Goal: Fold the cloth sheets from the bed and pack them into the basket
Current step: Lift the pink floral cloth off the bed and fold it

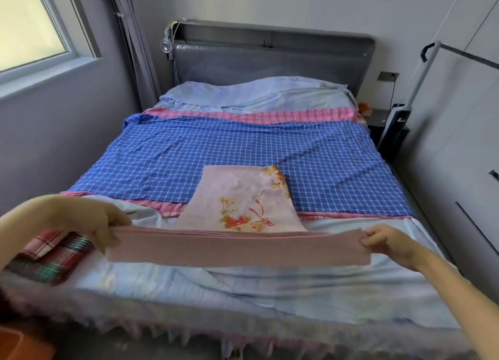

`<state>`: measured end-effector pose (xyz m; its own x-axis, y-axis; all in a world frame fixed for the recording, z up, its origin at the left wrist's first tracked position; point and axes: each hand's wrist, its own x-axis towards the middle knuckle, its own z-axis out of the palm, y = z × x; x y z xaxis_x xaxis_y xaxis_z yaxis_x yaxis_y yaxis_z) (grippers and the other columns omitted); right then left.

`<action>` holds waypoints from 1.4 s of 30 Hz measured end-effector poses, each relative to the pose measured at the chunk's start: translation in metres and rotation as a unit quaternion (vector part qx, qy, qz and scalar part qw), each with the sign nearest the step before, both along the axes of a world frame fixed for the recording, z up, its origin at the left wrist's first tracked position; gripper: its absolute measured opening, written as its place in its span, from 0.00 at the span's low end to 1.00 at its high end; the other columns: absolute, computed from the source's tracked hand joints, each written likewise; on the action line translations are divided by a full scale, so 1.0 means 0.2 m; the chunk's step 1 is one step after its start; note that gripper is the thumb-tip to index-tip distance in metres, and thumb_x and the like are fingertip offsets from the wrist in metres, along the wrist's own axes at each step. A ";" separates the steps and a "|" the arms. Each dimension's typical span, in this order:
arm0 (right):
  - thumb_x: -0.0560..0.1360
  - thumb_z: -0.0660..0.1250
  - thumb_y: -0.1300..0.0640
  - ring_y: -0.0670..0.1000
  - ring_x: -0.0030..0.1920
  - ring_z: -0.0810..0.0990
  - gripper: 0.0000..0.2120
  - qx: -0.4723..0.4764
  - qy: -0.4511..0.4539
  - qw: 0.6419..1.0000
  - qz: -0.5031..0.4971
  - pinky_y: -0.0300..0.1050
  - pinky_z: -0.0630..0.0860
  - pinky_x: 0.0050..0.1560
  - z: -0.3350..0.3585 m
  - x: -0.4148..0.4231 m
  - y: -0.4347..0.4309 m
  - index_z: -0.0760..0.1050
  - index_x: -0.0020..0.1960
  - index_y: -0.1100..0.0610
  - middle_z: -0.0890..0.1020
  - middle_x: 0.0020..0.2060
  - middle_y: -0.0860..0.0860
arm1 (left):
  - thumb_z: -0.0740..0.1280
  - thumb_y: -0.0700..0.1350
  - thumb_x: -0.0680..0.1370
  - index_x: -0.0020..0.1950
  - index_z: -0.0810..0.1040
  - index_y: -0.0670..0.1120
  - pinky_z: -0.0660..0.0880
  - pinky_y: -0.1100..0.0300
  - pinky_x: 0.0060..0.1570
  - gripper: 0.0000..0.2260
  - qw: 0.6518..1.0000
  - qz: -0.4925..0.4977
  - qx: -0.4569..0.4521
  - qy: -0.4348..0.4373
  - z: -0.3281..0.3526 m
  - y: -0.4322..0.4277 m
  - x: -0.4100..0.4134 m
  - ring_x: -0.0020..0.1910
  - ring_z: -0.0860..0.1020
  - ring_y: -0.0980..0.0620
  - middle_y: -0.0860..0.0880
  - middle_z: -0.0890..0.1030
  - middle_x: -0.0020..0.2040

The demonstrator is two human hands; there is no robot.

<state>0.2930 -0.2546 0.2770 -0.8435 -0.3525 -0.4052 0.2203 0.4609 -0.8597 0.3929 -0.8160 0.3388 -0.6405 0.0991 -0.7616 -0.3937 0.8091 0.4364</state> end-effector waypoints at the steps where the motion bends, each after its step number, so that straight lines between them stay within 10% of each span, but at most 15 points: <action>1: 0.66 0.72 0.54 0.55 0.40 0.81 0.11 -0.025 -0.008 1.000 0.008 0.39 0.78 0.42 0.02 0.02 0.02 0.84 0.36 0.63 0.83 0.36 0.57 | 0.71 0.35 0.66 0.51 0.78 0.39 0.75 0.64 0.35 0.14 0.999 0.027 0.036 -0.018 0.03 -0.02 0.02 0.35 0.80 0.56 0.48 0.81 0.37; 6: 0.50 0.80 0.42 0.52 0.42 0.83 0.29 -0.088 -0.024 0.996 0.004 0.40 0.79 0.43 0.02 0.02 0.00 0.85 0.43 0.61 0.85 0.41 0.58 | 0.85 0.49 0.46 0.51 0.79 0.38 0.79 0.57 0.37 0.38 0.991 0.107 0.076 0.015 0.01 -0.10 0.03 0.39 0.82 0.47 0.40 0.83 0.42; 11: 0.76 0.62 0.63 0.55 0.47 0.81 0.10 -0.006 -0.017 0.990 -0.138 0.50 0.76 0.56 -0.18 -0.16 -0.19 0.81 0.50 0.65 0.84 0.46 0.59 | 0.70 0.32 0.73 0.45 0.77 0.40 0.76 0.63 0.31 0.06 0.974 0.196 0.038 0.106 -0.21 -0.04 -0.11 0.30 0.77 0.53 0.47 0.79 0.33; 19: 0.77 0.63 0.58 0.57 0.39 0.75 0.09 0.147 -0.081 0.956 -0.240 0.50 0.76 0.45 -0.72 -0.60 -0.48 0.77 0.43 0.63 0.79 0.39 0.58 | 0.67 0.37 0.75 0.38 0.70 0.46 0.73 0.60 0.31 0.09 0.959 0.241 -0.065 0.136 -0.85 -0.12 -0.69 0.33 0.75 0.48 0.45 0.75 0.35; 24: 0.77 0.62 0.56 0.61 0.39 0.78 0.13 0.230 -0.079 0.921 -0.304 0.54 0.78 0.46 -1.07 -0.92 -0.58 0.76 0.41 0.65 0.80 0.40 0.63 | 0.66 0.40 0.76 0.46 0.78 0.43 0.74 0.53 0.51 0.02 0.948 0.240 -0.114 0.173 -1.24 -0.12 -1.13 0.50 0.78 0.40 0.40 0.80 0.49; 32: 0.77 0.59 0.58 0.62 0.53 0.78 0.10 0.445 -0.060 0.877 -0.172 0.48 0.73 0.51 -1.47 -1.41 -0.65 0.77 0.50 0.60 0.80 0.53 0.61 | 0.61 0.36 0.75 0.46 0.71 0.41 0.66 0.55 0.37 0.02 0.947 0.140 -0.198 0.210 -1.81 -0.05 -1.64 0.42 0.74 0.42 0.41 0.78 0.45; 42: 0.78 0.60 0.61 0.50 0.57 0.72 0.16 0.404 0.156 0.891 0.135 0.45 0.67 0.60 -1.81 -1.88 -0.78 0.77 0.59 0.46 0.78 0.55 0.45 | 0.72 0.36 0.72 0.56 0.79 0.43 0.73 0.49 0.46 0.13 0.928 -0.017 -0.131 0.348 -2.23 0.36 -1.99 0.49 0.76 0.40 0.44 0.80 0.50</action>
<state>-0.0836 -0.4104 -0.0854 -0.8884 -0.2589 -0.3791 -0.1841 0.9574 -0.2225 -0.0046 -0.7437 -0.1079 -0.9863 -0.0014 -0.1649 -0.0620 0.9298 0.3627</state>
